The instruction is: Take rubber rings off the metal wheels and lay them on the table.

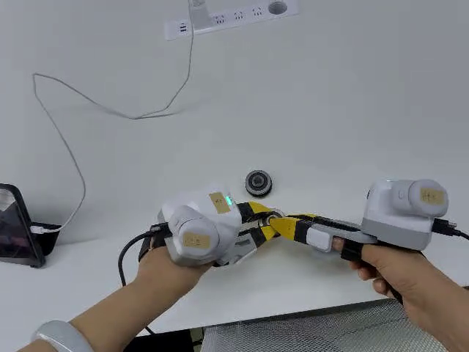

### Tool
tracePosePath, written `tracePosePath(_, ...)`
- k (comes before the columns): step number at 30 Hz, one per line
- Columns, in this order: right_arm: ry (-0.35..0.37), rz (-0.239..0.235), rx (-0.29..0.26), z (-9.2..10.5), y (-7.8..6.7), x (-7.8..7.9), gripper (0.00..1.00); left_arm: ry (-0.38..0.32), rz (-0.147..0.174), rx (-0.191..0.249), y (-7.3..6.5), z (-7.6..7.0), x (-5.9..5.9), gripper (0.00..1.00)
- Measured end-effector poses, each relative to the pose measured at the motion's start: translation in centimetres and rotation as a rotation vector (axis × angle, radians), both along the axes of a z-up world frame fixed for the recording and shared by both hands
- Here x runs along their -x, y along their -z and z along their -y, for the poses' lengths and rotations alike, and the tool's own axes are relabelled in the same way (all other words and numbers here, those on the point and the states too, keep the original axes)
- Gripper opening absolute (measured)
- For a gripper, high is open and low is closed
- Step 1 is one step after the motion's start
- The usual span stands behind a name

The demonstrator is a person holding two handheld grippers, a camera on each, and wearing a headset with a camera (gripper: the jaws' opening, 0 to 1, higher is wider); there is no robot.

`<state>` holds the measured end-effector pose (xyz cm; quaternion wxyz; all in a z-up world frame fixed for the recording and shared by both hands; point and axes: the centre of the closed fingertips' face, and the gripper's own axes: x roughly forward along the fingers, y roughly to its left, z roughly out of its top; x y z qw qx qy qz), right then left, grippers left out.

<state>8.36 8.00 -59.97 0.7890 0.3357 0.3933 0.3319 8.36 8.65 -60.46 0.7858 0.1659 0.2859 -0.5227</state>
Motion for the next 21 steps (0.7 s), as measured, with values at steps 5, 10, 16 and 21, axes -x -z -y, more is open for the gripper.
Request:
tracePosePath(5,0.004,0.007,-0.005,-0.2,-0.1,-0.4,0.32,0.0,0.0,-0.002,0.0,0.0,0.0,0.13)
tracePosePath(10,-0.014,0.007,-0.014,-0.5,-0.6,0.2,0.35,0.003,0.001,-0.003,0.0,0.0,0.0,0.13)
tracePosePath(16,-0.023,0.006,-0.011,-0.5,-0.7,0.8,0.35,0.003,0.0,-0.003,0.0,0.0,0.0,0.13)
tracePosePath(21,-0.02,-0.002,-0.017,-0.6,-0.8,0.7,0.34,0.003,0.0,-0.004,0.0,0.0,0.0,0.13)
